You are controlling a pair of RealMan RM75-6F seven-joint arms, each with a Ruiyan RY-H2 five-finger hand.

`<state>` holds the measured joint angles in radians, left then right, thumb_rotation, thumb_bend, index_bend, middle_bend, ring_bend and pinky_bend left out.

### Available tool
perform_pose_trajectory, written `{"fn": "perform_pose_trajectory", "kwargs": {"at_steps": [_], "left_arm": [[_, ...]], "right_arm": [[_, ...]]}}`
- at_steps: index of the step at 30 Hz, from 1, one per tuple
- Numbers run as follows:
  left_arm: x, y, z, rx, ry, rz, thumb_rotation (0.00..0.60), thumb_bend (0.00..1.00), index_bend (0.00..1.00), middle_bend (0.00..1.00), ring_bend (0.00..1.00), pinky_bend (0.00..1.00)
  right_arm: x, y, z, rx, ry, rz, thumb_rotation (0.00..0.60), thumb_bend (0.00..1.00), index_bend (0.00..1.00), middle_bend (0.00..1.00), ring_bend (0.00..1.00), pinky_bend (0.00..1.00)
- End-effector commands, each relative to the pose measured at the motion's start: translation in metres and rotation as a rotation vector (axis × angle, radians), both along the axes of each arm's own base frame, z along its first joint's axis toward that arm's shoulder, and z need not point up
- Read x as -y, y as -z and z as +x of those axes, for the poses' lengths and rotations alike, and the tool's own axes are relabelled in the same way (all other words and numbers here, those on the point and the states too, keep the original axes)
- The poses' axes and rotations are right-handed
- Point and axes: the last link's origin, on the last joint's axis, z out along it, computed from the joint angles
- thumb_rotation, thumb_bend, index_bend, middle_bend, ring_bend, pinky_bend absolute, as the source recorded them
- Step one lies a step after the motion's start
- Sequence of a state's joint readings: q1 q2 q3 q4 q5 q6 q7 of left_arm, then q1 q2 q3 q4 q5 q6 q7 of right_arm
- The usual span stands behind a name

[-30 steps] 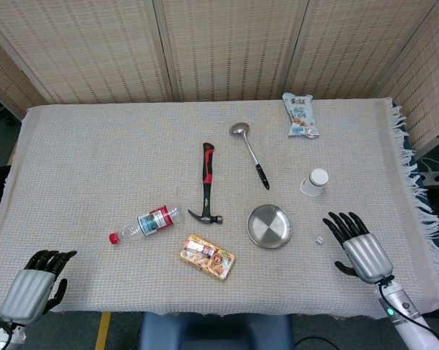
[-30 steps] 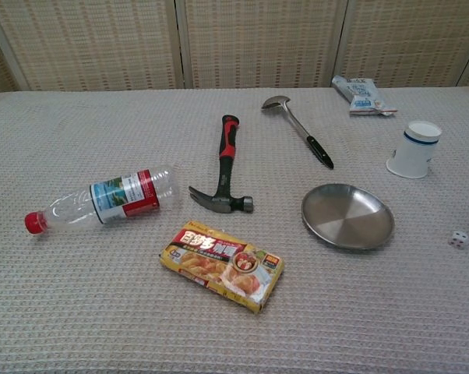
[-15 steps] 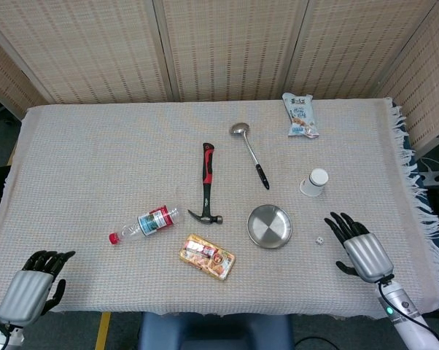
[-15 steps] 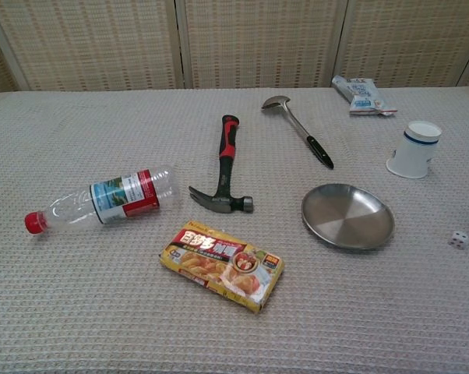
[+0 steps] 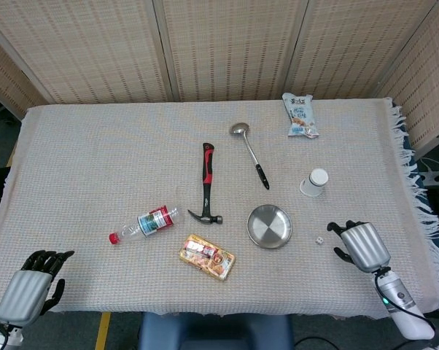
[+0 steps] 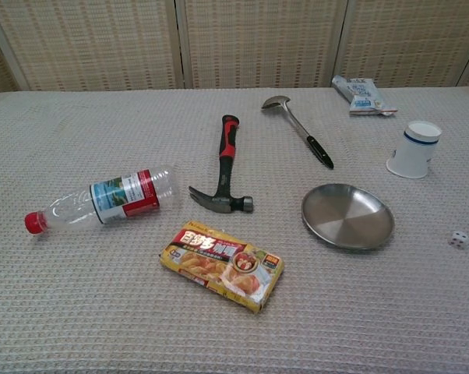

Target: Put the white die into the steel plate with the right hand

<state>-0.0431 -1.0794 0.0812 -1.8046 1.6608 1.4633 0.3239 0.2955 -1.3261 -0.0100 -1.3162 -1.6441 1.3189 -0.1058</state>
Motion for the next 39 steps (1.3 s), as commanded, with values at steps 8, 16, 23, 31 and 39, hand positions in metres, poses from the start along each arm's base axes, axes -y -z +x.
{"fn": "perform_pose_trajectory", "kwargs": {"at_steps": [8, 16, 23, 31, 39], "left_arm": [[0.001, 0.000, 0.000, -0.003, -0.002, 0.000, 0.600, 0.56, 0.18, 0.26, 0.19, 0.19], [0.001, -0.001, 0.002, -0.002, 0.004, 0.003, 0.600, 0.56, 0.18, 0.27, 0.19, 0.19], [0.001, -0.002, 0.001, 0.001, 0.000, 0.008, 0.600, 0.56, 0.18, 0.26, 0.19, 0.19], [0.001, -0.002, 0.001, 0.001, 0.000, 0.007, 0.600, 0.56, 0.18, 0.27, 0.19, 0.19], [0.001, -0.001, 0.002, 0.000, 0.001, 0.007, 0.600, 0.56, 0.18, 0.27, 0.19, 0.19]], "right_arm": [[0.034, 0.012, 0.008, -0.048, 0.055, 0.133, 0.600, 0.07, 0.40, 0.89, 0.75, 0.92], [0.037, 0.022, 0.004, -0.063, 0.071, 0.174, 0.600, 0.18, 0.40, 0.90, 0.76, 0.94], [0.042, 0.033, -0.005, -0.055, 0.085, 0.200, 0.600, 0.26, 0.40, 0.90, 0.76, 0.94], [0.038, 0.035, -0.009, -0.072, 0.088, 0.225, 0.600, 0.26, 0.40, 0.90, 0.76, 0.94], [0.034, 0.032, -0.021, -0.117, 0.116, 0.228, 0.600, 0.26, 0.40, 0.90, 0.76, 0.94]]}}
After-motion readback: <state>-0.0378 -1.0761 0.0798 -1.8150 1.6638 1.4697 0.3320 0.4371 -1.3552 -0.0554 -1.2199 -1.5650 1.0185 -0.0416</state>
